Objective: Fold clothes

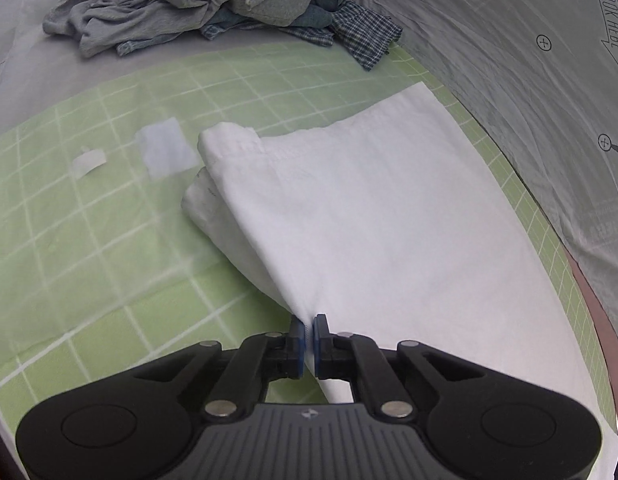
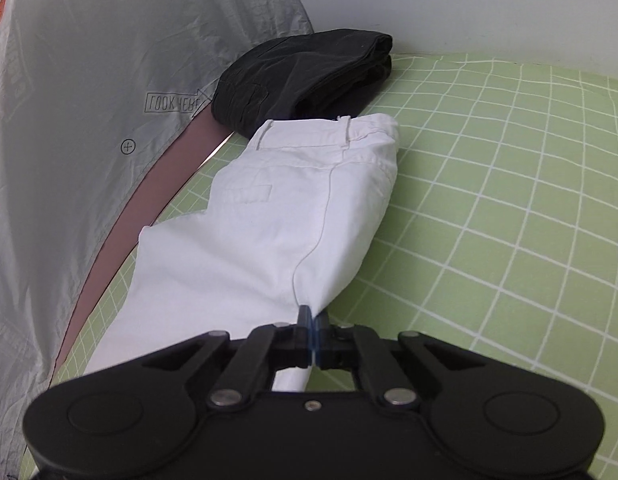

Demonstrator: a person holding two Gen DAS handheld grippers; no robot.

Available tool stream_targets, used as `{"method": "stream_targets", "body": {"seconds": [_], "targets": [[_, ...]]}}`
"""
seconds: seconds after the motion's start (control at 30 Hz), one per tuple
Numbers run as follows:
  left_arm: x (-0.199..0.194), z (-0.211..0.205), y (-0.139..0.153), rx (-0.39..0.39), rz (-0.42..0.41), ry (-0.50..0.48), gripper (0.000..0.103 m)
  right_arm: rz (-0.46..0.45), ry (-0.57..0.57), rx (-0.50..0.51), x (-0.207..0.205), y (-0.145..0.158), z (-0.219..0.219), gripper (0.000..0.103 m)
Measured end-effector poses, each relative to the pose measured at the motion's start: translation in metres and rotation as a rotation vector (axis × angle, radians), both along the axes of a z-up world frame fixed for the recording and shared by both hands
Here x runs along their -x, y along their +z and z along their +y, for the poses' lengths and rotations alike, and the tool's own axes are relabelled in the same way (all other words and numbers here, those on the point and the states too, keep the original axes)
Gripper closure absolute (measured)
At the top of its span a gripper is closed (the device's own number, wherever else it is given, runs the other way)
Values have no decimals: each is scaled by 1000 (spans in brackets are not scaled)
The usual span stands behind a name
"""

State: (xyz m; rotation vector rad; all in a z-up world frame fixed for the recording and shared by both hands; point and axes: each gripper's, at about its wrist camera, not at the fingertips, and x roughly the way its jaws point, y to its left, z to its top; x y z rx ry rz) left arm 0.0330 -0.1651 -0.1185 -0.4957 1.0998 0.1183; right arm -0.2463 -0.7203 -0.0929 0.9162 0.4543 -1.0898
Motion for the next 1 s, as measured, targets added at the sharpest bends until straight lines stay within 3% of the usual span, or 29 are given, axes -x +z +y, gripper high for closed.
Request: {"method": "stream_targets", "body": {"seconds": [0.1,0.2,0.33,0.53,0.67,0.83,0.93,0.97,1.0], "targets": [[36,21,-2,25,18,36,90,37,33,1,18,-3,6,102],[52,36,-1,62,10,57,92,81,94,3,24,-4,13,101],[65,50,2,129,-26,58,92,104,169,2,22,-3,32,89],[52,43,6,159,-63,-17,87,154,323,30,2,-4,80,79],[37,36,8,151,-67,-70,83,250,441,67,-17,-7,114,72],[20,27,-1,137,-5,-154,80,345,544,98,-35,-13,142,58],[17,20,-3,156,-9,-208,88,399,600,101,-46,-17,153,52],[16,18,-2,151,-12,-221,101,419,621,102,-51,-19,156,51],[15,16,-1,143,-16,-234,103,436,633,110,-54,-20,159,51]]}}
